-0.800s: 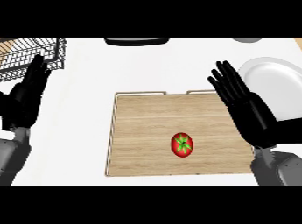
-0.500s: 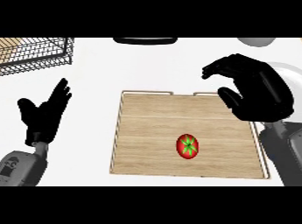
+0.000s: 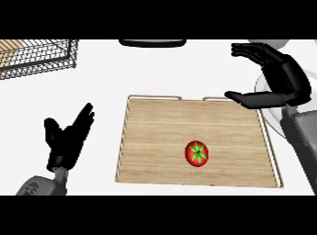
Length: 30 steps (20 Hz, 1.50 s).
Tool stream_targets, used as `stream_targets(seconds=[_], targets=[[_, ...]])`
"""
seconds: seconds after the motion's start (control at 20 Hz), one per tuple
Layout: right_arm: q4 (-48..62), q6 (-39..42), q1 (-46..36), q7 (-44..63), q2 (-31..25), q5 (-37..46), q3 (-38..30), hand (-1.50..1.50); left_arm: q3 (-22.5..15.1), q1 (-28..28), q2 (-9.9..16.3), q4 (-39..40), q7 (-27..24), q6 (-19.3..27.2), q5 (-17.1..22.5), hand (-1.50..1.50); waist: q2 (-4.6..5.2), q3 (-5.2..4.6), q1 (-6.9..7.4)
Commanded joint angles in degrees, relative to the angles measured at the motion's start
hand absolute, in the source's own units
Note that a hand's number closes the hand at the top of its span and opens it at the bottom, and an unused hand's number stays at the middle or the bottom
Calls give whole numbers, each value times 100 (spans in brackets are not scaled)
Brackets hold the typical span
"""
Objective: Pick the tomato from the tray and place it in the plate
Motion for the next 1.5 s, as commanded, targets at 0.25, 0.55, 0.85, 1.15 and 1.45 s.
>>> stream_targets(seconds=[0.25,0.55,0.85,1.15,1.45], targets=[[584,1285,-465,-418,-985,672,79,-150,-39,513,-156,-107,-92,-85,-133,0,-27,-16,-86],[-61,1920,-754,244,-1455,1631,1072,-150,21,349,-185,-146,112,23,-164,0,-47,-21,-112],[-1320,1650,-228,1341,-1148,2193,1570,-150,169,688,44,-378,116,-260,-91,0,-71,-17,-166],[-1690,1732,40,1761,-670,2775,1612,-150,73,437,-473,-127,148,-27,-459,0,-42,-14,-150],[-2187,1890,497,2388,-521,3208,1819,-150,212,506,-394,-477,469,-79,-449,0,-46,-12,-148]])
